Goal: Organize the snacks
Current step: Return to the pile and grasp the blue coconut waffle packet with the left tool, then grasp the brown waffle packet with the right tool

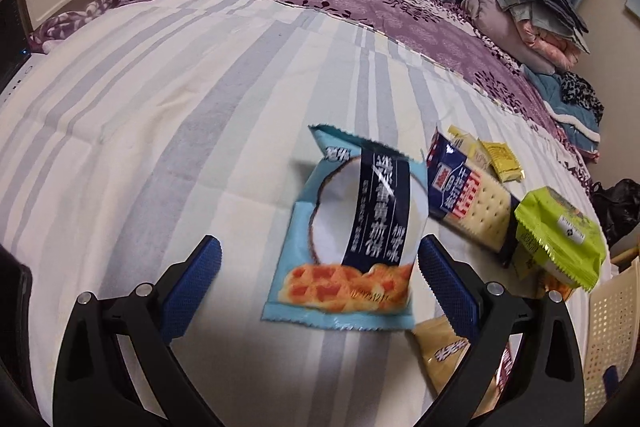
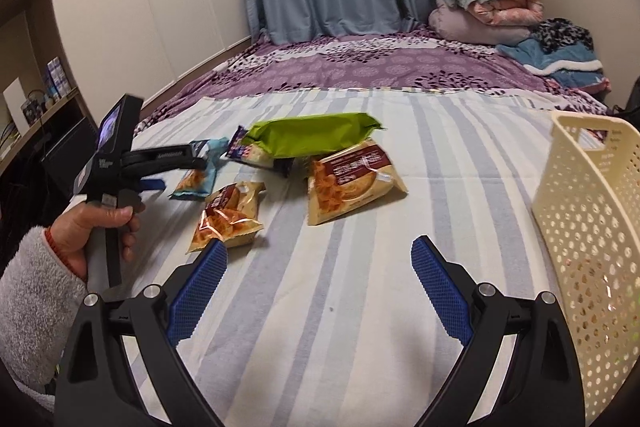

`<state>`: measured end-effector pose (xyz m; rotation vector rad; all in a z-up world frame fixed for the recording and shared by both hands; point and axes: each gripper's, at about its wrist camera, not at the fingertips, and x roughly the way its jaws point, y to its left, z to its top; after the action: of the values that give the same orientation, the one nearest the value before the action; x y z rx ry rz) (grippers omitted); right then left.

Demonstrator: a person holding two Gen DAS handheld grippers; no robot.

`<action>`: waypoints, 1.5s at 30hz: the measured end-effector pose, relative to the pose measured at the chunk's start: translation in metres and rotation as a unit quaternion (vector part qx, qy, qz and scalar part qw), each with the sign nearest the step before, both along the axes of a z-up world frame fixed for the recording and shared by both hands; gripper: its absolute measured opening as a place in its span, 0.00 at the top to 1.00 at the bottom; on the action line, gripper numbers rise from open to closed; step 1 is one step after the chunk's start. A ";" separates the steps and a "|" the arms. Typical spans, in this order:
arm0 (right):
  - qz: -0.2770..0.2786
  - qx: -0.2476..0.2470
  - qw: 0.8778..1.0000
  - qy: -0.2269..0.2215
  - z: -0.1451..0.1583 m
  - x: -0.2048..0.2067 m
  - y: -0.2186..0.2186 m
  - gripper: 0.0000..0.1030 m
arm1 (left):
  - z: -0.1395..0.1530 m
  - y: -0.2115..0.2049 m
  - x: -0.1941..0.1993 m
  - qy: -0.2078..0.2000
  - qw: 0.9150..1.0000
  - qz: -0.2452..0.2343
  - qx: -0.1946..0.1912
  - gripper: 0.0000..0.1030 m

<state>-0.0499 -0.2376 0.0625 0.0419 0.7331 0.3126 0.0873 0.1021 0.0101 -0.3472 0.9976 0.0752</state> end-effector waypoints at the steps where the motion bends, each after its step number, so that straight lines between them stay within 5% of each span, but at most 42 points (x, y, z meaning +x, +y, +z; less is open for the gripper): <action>1: 0.006 -0.001 1.000 0.003 -0.001 0.003 0.004 0.10 | 0.000 -0.001 0.004 -0.001 1.000 -0.002 -0.001 0.03; 12: 0.079 0.001 0.996 0.038 -0.020 0.046 0.072 0.10 | -0.005 -0.004 0.026 -0.024 1.000 -0.011 0.005 0.05; 18: 0.111 -0.019 0.992 0.054 -0.035 0.065 0.105 0.10 | -0.004 0.007 0.022 -0.038 0.999 -0.008 0.008 0.35; 27: 0.132 -0.037 0.983 0.119 -0.063 0.090 0.127 0.10 | -0.005 0.016 0.016 -0.048 0.999 -0.014 -0.017 0.36; 34: 0.137 -0.071 0.980 0.125 -0.068 0.090 0.137 0.10 | -0.003 0.020 0.013 -0.051 0.998 -0.017 -0.030 0.36; 39: 0.123 -0.090 0.982 0.113 -0.066 0.086 0.132 0.34 | 0.002 0.020 0.006 -0.058 0.998 -0.018 -0.033 0.37; 45: 0.118 -0.045 0.985 0.119 -0.059 0.082 0.112 0.45 | 0.013 0.017 -0.006 -0.070 0.997 -0.022 -0.035 0.37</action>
<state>0.0322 -0.1252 0.0032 -0.0963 0.9921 0.5064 0.0808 0.1190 0.0234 -0.3886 0.8702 -0.0233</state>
